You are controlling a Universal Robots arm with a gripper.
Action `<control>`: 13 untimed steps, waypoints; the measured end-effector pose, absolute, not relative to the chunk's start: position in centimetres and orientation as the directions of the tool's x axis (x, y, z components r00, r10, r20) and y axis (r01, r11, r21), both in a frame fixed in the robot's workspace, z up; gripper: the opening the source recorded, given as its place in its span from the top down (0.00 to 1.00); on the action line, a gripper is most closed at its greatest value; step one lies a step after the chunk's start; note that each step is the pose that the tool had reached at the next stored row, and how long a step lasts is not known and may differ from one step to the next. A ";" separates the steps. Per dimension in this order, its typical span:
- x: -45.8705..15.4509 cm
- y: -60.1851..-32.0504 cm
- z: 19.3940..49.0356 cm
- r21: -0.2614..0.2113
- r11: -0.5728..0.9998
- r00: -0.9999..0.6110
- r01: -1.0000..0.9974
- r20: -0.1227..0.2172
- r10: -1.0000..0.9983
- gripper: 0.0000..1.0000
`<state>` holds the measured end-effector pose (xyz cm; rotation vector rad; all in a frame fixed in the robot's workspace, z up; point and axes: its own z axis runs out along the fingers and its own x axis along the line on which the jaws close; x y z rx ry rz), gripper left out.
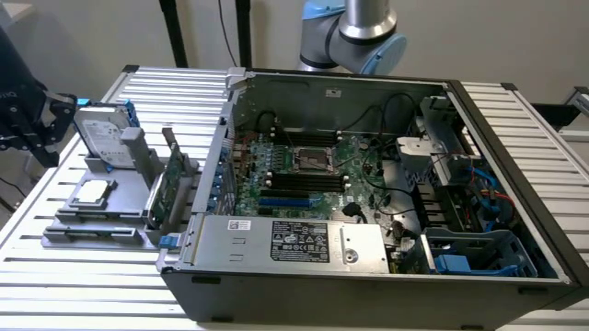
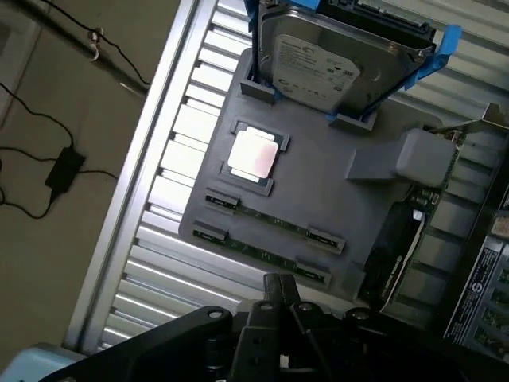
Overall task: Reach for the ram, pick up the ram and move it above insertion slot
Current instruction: 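Pick up the ram and move it above insertion slot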
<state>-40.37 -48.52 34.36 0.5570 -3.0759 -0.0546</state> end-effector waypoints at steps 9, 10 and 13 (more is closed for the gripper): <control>-40.4 -48.5 34.4 0.037 0.866 -0.867 -0.498 0.008 -0.499 0.89; -40.4 -48.5 34.4 0.037 0.857 -0.858 -0.514 0.008 -0.514 0.89; -40.4 -48.5 34.4 0.037 0.828 -0.828 -0.560 0.008 -0.561 0.89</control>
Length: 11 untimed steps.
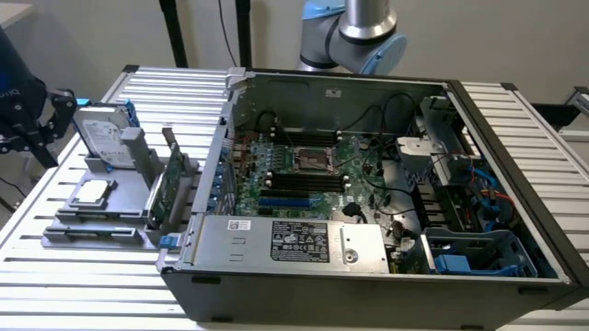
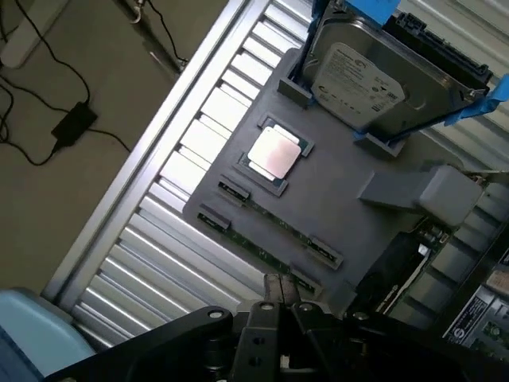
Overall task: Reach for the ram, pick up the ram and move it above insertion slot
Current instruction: 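Pick up the ram and move it above insertion slot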
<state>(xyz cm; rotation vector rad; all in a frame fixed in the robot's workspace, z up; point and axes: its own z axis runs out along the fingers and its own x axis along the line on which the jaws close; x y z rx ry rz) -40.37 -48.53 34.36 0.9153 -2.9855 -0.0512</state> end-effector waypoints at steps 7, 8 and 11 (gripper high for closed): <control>-40.4 -48.5 34.4 0.037 0.750 -0.750 -0.660 0.008 -0.661 0.89; -40.4 -48.5 34.4 0.037 0.738 -0.738 -0.674 0.008 -0.674 0.89; -40.4 -48.5 34.4 0.036 0.700 -0.701 -0.713 0.008 -0.714 0.89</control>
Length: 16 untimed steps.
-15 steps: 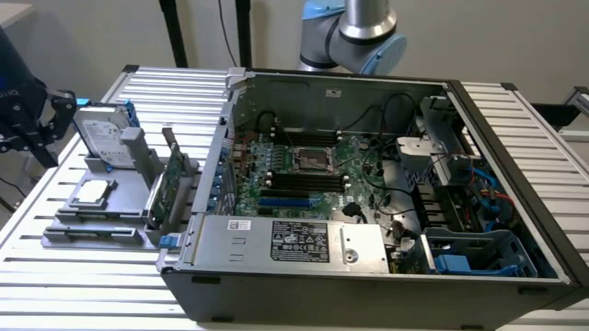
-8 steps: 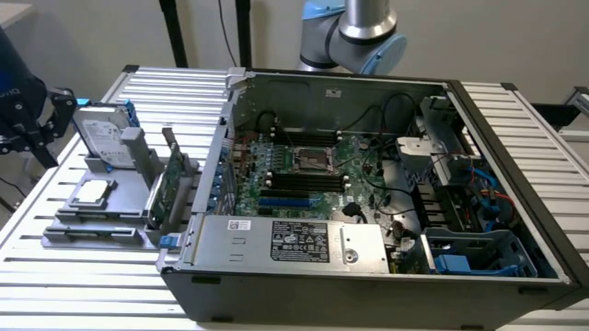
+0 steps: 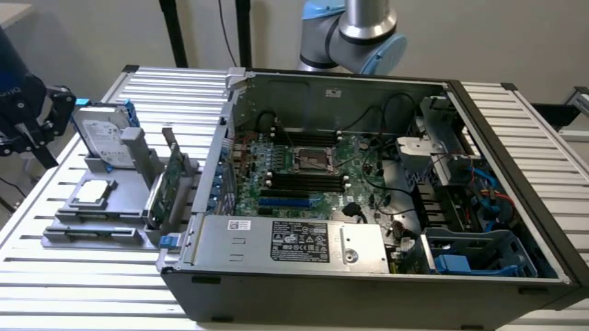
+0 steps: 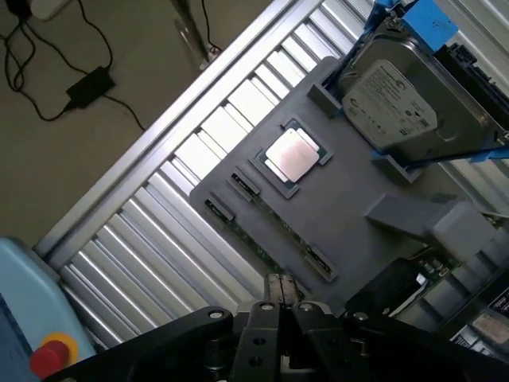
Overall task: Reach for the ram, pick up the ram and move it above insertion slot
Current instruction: 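Pick up the ram and move it above insertion slot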
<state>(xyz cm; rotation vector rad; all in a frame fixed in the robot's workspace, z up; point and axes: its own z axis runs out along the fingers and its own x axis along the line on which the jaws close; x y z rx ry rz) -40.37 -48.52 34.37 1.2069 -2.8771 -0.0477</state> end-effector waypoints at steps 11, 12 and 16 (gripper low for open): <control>-40.4 -48.5 34.4 0.036 0.544 -0.544 -0.838 0.007 -0.839 0.89; -40.4 -48.5 34.4 0.036 0.529 -0.529 -0.848 0.007 -0.849 0.89; -40.4 -48.5 34.4 0.035 0.466 -0.466 -0.884 0.007 -0.884 0.89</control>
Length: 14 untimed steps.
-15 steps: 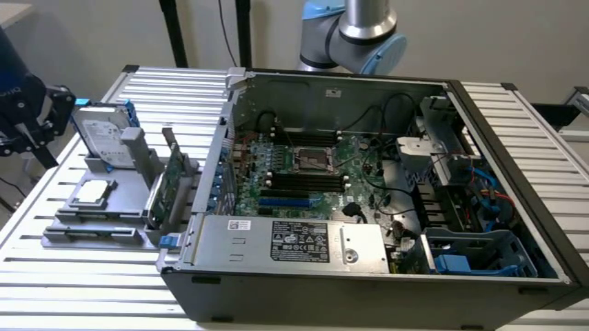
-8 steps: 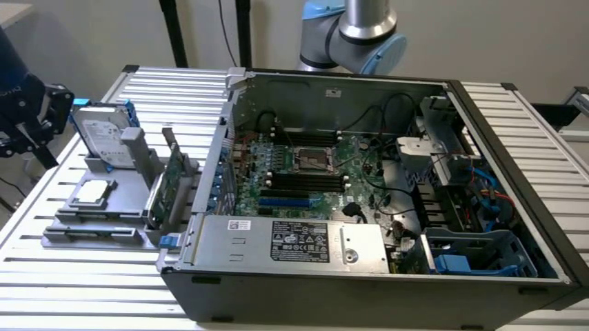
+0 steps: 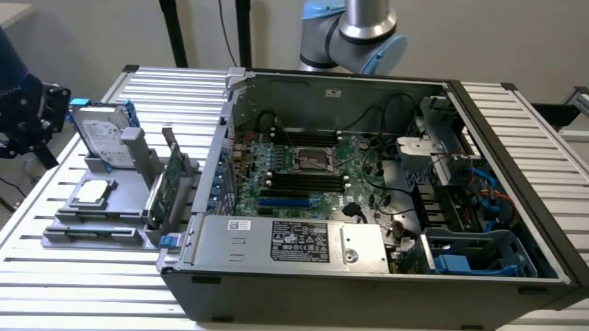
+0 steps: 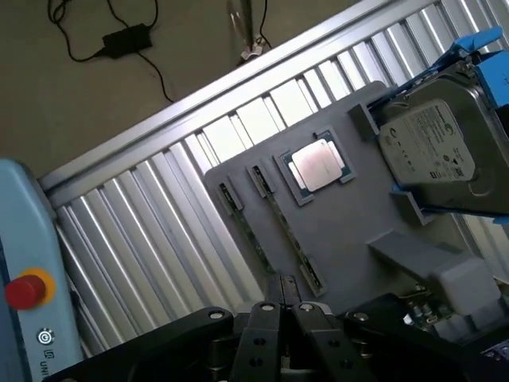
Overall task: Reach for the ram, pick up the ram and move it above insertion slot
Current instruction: 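Pick up the ram and move it above insertion slot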
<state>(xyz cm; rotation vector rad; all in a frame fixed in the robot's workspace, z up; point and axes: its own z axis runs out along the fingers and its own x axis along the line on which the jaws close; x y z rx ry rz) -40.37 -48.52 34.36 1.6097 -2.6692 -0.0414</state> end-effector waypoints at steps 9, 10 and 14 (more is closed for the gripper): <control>-40.4 -48.5 34.2 0.023 0.316 -0.316 -0.948 0.002 -0.949 0.89; -40.4 -48.5 34.2 0.021 0.299 -0.299 -0.954 0.001 -0.954 0.89; -40.4 -48.5 34.1 0.012 0.228 -0.228 -0.974 -0.001 -0.974 0.89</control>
